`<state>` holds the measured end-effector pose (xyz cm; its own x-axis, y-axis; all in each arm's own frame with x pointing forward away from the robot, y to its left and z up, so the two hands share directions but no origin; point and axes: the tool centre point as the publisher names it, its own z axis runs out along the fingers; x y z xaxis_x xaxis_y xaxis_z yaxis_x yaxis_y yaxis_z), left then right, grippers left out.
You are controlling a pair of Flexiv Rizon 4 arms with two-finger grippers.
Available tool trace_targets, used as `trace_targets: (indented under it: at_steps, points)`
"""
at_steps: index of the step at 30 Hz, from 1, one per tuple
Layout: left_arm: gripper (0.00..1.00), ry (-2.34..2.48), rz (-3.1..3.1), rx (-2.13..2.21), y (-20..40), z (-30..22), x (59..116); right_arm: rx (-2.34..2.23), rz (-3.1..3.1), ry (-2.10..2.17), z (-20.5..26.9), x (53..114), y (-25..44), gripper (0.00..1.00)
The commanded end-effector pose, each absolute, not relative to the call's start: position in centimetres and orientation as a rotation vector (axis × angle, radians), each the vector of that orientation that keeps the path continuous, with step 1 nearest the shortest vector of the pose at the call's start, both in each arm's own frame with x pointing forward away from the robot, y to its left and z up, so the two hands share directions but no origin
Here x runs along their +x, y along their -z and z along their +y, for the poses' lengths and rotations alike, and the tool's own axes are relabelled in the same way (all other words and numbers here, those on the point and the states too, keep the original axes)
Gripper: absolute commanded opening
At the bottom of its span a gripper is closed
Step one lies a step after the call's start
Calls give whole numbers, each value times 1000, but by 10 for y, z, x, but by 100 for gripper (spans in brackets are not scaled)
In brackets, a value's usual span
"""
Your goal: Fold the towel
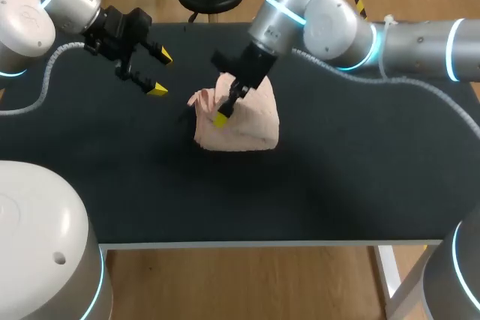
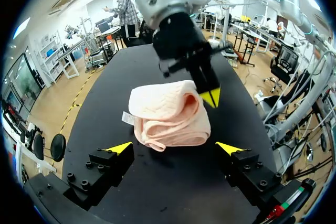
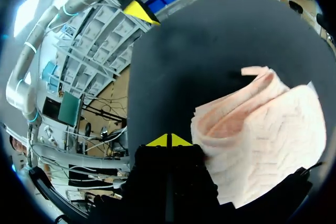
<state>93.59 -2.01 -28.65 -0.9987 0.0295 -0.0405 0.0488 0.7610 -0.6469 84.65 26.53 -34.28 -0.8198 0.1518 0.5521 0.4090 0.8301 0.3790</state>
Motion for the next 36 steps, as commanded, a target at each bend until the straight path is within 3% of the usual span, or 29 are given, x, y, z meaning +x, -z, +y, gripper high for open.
trace_targets:
  at_steps: [1, 7, 15, 36]
  points:
    - [100, 1079, 2917, 67, 288, -20, 936, -431, -2558, 748, 236, 842, 300, 0]
    - [100, 1079, 2917, 67, 288, -20, 936, -552, -2685, 879, 222, 871, 291, 0]
    - [100, 1079, 2917, 67, 288, -20, 936, -585, -2654, 787, 239, 903, 354, 0]
    - [100, 1079, 2917, 67, 288, -20, 936, -365, -2600, 553, 253, 837, 393, 0]
